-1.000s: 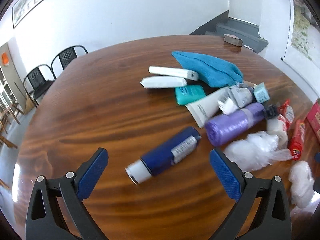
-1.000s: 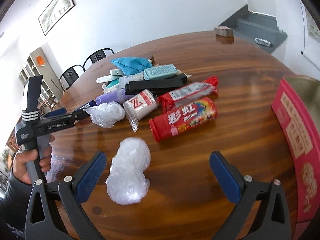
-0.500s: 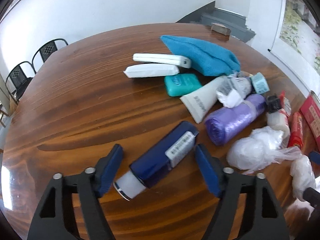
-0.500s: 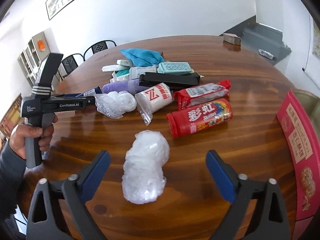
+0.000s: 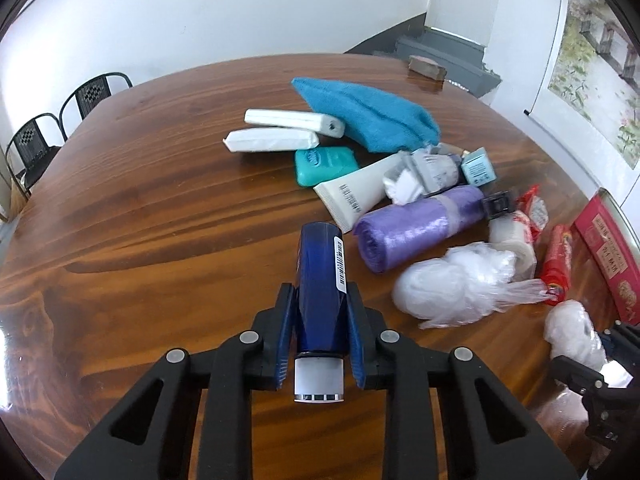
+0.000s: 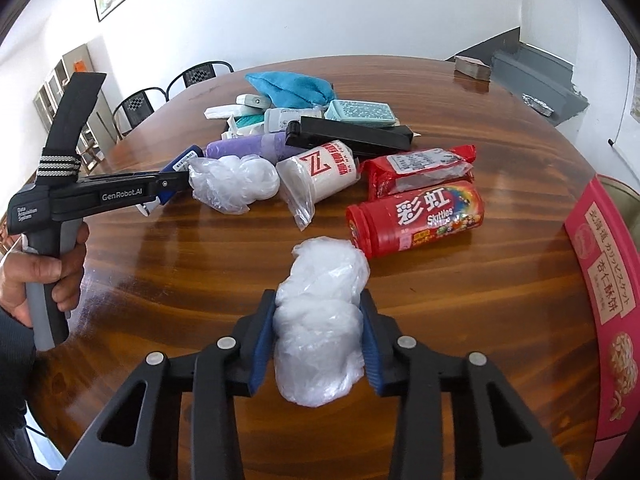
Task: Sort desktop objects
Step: 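Grasp the blue bottle with the left gripper while the right gripper grasps the plastic bundle, then carry both items to the red box and open both grippers to drop them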
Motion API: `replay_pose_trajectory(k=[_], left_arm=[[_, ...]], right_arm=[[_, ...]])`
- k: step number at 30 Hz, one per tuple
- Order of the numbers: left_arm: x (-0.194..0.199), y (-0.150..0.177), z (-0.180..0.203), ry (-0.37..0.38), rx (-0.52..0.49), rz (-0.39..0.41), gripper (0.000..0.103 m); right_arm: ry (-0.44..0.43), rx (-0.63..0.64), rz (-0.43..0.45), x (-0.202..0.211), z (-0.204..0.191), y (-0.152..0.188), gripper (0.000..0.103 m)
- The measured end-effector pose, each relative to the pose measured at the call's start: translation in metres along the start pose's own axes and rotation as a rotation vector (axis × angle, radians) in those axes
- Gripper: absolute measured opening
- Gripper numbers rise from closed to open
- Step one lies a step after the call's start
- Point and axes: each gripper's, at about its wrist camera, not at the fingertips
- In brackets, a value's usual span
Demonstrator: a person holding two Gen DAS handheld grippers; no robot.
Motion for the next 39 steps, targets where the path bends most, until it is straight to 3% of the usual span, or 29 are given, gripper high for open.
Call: replay_pose_trajectory(k=[7,15,22,27,39], left_arm=[[0.033,0.001,0.013,0.016,0.007,0.085,0.026],[0.055,-0.007,0.053,0.100,-0.035,0.133,0.026],[0.060,-0.018,0.114,0.205,-0.122,0.135,0.026],[0.064,-0.022,0.163,0.263,-0.196,0.138,0.026],[0.067,-0.033,0.294,0.447,-0.324,0.135,0.026]], right_arm=[[-0.025,-0.033,0.057,0.016,0.010,0.000,0.041],[0.051,-0.094,0.196,0.063,0.041,-0.003,0.041],[0.223,-0.257,0.342,0.122,0.102,0.009,0.041],[0.334,-0.360,0.386,0.147,0.147,0.024,0.041],[0.408,-0.471,0.408,0.168,0.208,0.051,0.041]])
Point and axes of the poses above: each gripper's, at about its wrist camera, not at the fingertips, and x roughly against the way its jaws point, z to its right, y to its underside, and after that the axes turned 1 degree about -y, right-handed
